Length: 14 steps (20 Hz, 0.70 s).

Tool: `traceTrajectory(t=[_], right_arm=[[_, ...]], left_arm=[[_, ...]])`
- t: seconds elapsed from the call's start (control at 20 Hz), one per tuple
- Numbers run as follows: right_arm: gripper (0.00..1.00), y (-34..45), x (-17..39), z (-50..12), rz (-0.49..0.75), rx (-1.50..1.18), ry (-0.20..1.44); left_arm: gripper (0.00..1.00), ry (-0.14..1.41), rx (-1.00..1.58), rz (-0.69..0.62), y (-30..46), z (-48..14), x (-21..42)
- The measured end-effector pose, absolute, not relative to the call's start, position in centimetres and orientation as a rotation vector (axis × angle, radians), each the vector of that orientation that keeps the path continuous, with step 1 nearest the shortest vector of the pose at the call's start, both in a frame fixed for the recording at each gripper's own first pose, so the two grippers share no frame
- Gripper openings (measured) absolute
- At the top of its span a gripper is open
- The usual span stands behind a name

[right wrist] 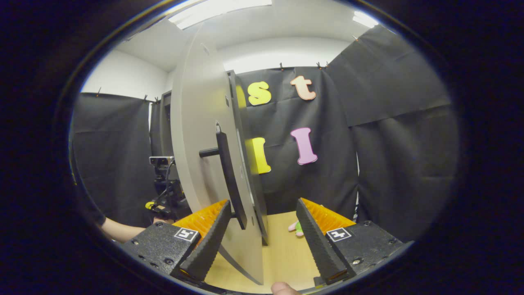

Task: Open the cabinet door with the right hand, grasp the bottle in the cabinet with the left hand and place it on the coaster, then close the cabinet door with the right hand.

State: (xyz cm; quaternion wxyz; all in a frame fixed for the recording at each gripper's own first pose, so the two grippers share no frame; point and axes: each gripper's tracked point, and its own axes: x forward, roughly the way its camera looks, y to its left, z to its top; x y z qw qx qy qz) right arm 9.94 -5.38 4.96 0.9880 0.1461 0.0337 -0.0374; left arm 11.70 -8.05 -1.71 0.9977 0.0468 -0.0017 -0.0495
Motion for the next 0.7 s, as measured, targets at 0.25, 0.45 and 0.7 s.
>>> traceTrajectory(t=[0.25,0.45,0.7], right_arm=[[0.99,-4.7,8.7,3.1,-0.085,0.298,0.155],[0.99,-2.9,7.5,2.0,-0.126,0.306,0.186],[0.99,-1.2,5.7,0.1,-0.156,0.322,0.205]], left_arm=[[0.78,0.019,0.07,-0.083,-5.2,-2.9,8.6],[0.78,0.037,0.052,-0.089,-2.6,-4.5,6.3],[0.78,0.064,0.049,-0.093,0.1,-9.2,3.3]])
